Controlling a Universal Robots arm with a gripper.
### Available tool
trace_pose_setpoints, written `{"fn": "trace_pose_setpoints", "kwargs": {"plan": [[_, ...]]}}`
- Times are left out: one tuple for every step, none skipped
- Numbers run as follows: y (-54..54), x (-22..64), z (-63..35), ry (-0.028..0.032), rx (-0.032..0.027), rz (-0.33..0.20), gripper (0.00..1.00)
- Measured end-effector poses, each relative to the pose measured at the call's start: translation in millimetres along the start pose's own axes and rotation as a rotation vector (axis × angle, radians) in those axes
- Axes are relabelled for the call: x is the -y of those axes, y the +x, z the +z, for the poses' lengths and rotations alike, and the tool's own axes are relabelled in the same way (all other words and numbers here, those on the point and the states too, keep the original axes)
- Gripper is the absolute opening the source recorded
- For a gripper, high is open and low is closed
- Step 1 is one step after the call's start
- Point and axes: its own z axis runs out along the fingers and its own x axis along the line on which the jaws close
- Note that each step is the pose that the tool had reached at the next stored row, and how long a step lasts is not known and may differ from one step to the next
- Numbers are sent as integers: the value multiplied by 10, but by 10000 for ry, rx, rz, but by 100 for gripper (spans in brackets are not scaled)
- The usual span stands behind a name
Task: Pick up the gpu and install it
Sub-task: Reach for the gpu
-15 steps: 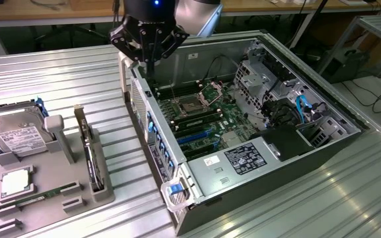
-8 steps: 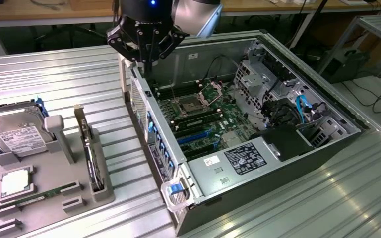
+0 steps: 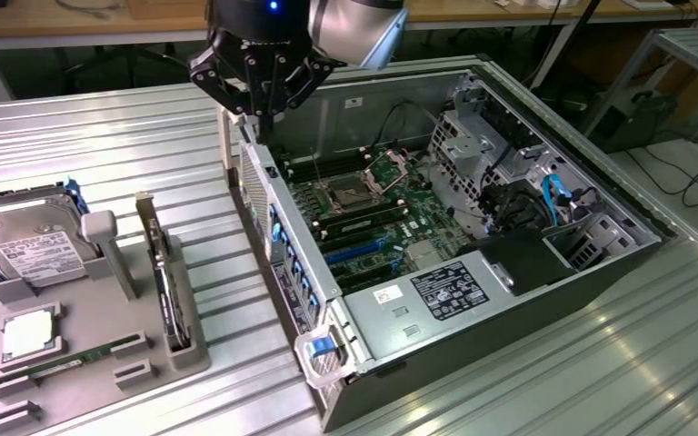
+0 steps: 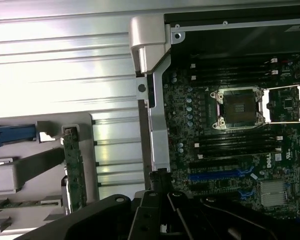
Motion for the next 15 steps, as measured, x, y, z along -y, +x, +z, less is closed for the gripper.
{"fn": "trace_pose_setpoints", "kwargs": {"plan": [[6,1,0,0,0,0,11],[11,1,0,0,-1,0,11],[17,2,0,0,-1,0,11],[26,3,-1,0,-3,0,11],[32,4,-1,1,-3,0,11],[38,4,-1,0,-4,0,11],[48,6,-1,1,-5,0,11],[53,6,-1,1,-6,1,11],[60,7,-1,0,-7,1,11],[66,7,-1,1,-7,1,11],[71,8,-1,1,-8,1,11],[77,8,-1,1,-9,1,11],[83,9,-2,1,-10,1,11],[88,10,-2,1,-11,1,11],[94,10,-2,1,-13,1,11]]}}
